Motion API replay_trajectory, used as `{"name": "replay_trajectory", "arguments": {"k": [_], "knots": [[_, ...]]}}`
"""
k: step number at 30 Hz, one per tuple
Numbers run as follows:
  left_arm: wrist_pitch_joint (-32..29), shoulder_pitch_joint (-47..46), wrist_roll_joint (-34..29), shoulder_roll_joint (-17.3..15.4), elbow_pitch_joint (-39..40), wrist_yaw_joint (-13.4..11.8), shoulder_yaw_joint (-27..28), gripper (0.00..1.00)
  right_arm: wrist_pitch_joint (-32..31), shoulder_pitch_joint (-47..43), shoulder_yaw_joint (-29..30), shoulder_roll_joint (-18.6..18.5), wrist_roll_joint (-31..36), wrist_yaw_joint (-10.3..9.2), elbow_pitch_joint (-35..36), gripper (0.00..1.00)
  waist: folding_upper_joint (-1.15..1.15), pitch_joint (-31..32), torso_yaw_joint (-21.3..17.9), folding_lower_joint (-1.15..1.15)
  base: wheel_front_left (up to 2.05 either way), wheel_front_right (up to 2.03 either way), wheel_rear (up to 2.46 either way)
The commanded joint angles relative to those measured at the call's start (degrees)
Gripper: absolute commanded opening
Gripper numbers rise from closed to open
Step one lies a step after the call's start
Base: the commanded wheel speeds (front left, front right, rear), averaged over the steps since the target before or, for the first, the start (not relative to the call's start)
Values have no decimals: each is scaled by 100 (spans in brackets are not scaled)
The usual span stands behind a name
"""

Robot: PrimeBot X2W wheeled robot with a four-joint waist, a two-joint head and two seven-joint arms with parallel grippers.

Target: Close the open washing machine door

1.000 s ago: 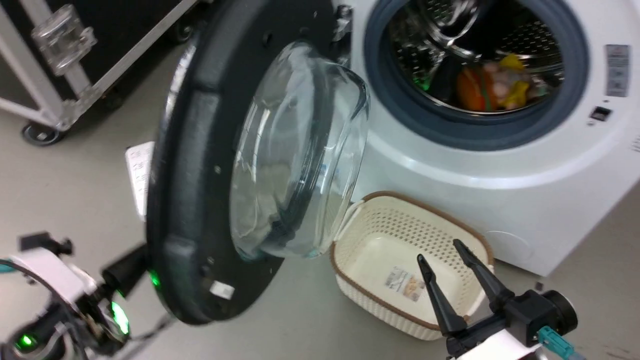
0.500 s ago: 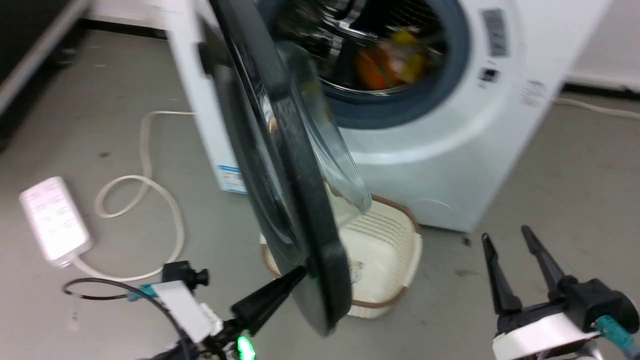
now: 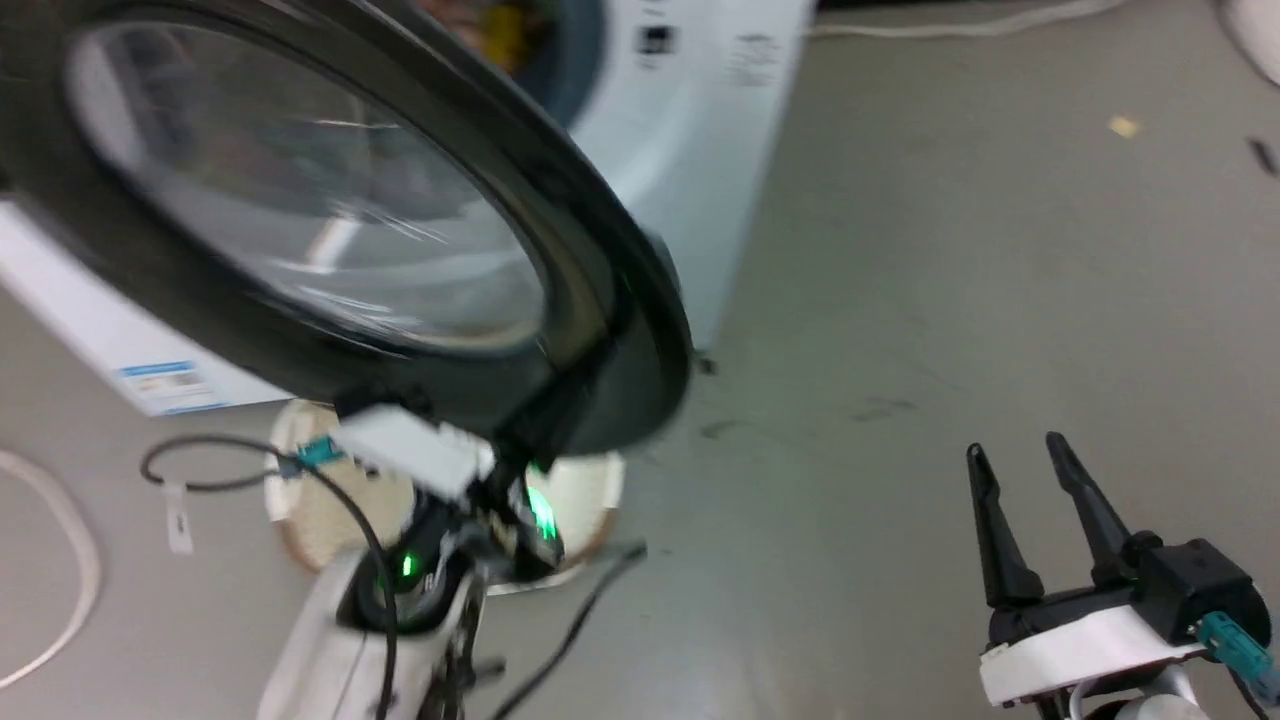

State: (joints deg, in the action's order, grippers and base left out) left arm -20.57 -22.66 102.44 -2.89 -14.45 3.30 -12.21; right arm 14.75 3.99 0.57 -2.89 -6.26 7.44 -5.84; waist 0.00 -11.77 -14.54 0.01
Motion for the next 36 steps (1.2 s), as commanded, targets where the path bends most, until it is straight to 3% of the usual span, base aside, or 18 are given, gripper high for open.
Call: {"name": "replay_trajectory", "arguments": {"k": [1, 7, 11, 16, 18, 20, 23, 27, 31, 36], "knots": [[220, -320, 57, 1, -178, 86, -15, 0, 25, 63, -45, 2, -57, 5, -14, 100, 0, -356, -590, -1, 0, 0, 0], [1133, -1431, 214, 1, -1137, 203, -13, 0, 25, 100, -237, 2, -184, 5, -15, 100, 0, -486, -897, -1, 0, 0, 0], [1343, -1750, 243, 1, -1522, 293, -19, 0, 25, 105, -298, 2, -233, 5, -13, 100, 0, -497, -906, -1, 0, 0, 0], [1375, -1711, -32, -41, -1801, 398, -171, 0, 25, 70, -348, 2, -270, 5, 60, 100, 0, -349, -669, -1, 0, 0, 0], [1519, -1334, -340, -100, -1570, 414, -233, 0, 25, 13, -345, 2, -235, 5, 119, 100, 0, -144, -410, -1, 0, 0, 0], [1689, -933, -680, -193, -1252, 415, -337, 100, 25, -24, -342, 2, -200, 5, 173, 100, 0, 2, -197, -1, 0, 0, 0], [2242, -251, -1456, -469, -675, 417, -556, 100, 25, -108, -357, 2, -115, 5, 272, 100, 0, 238, 174, -1, 0, 0, 0], [3307, 554, -2845, -1086, 9, 417, -911, 100, 25, -214, -435, 2, 0, 5, 409, 100, 0, 512, 692, -1, 0, 0, 0], [3549, 1081, -4738, -1594, 268, 341, -708, 100, 25, -345, -517, 2, 137, 5, 539, 100, 0, 724, 1199, -1, 0, 0, 0], [3555, 1684, -7535, -1436, 1037, -237, -194, 100, 25, -477, -658, 2, 309, 5, 556, 100, 0, 931, 1653, -1, 0, 0, 0]]}}
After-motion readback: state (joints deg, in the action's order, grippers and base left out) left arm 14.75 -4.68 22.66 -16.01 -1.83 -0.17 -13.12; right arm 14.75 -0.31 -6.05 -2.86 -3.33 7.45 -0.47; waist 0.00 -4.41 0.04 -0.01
